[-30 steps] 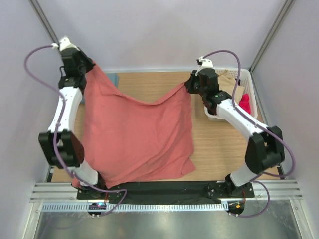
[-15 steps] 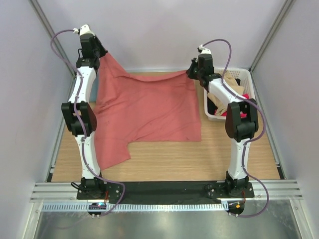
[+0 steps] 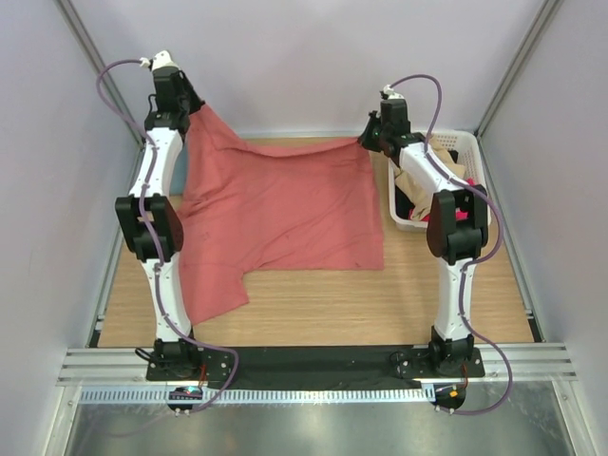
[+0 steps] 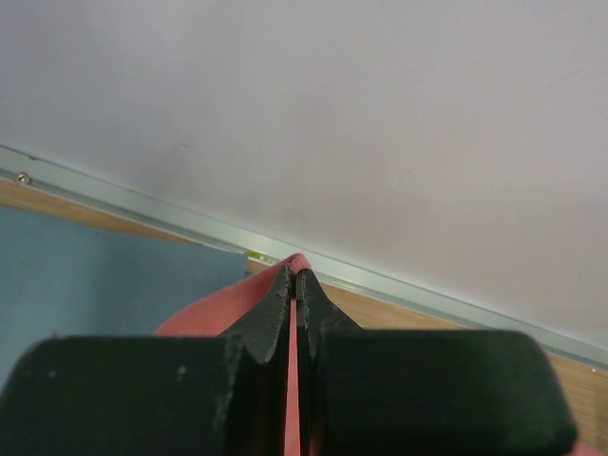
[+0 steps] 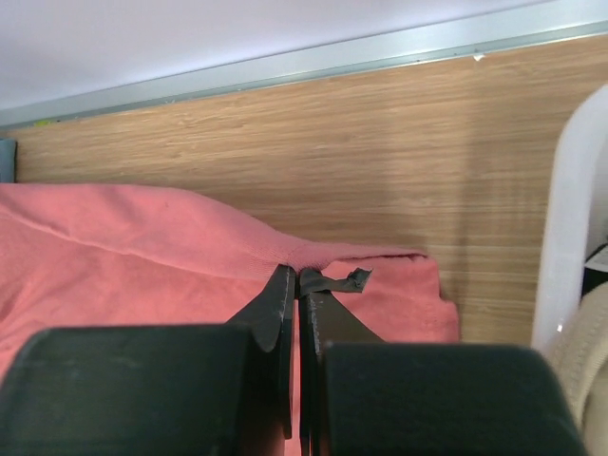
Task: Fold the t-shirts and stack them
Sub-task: Flatten the tshirt out
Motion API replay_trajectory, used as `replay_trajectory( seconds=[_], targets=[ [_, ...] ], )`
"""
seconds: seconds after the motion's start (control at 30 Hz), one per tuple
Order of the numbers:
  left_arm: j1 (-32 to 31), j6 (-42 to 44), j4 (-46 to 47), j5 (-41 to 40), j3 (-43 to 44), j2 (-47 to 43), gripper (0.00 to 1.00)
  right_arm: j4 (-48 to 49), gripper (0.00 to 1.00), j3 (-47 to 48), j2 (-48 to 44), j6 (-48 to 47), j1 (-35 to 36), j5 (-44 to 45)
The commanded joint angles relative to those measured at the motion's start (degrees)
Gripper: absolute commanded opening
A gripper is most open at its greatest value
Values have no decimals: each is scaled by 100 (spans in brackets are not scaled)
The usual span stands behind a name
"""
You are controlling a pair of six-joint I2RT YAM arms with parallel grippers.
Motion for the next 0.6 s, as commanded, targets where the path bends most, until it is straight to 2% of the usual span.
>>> replay_trajectory(
  seconds=[0.0,0.3,0.57],
  targets=[
    [15,10,-16,-233,-132,-818,0,-139,1,135,-414,160,-120,-79],
    [15,-52,-121,-428,420,-2082,0,-535,1,565,-1468,28,-111,-229],
    [6,-421,-235,-367,-18,-4033,0,-298,1,-32,-3269,-192,-102,-317]
  ],
)
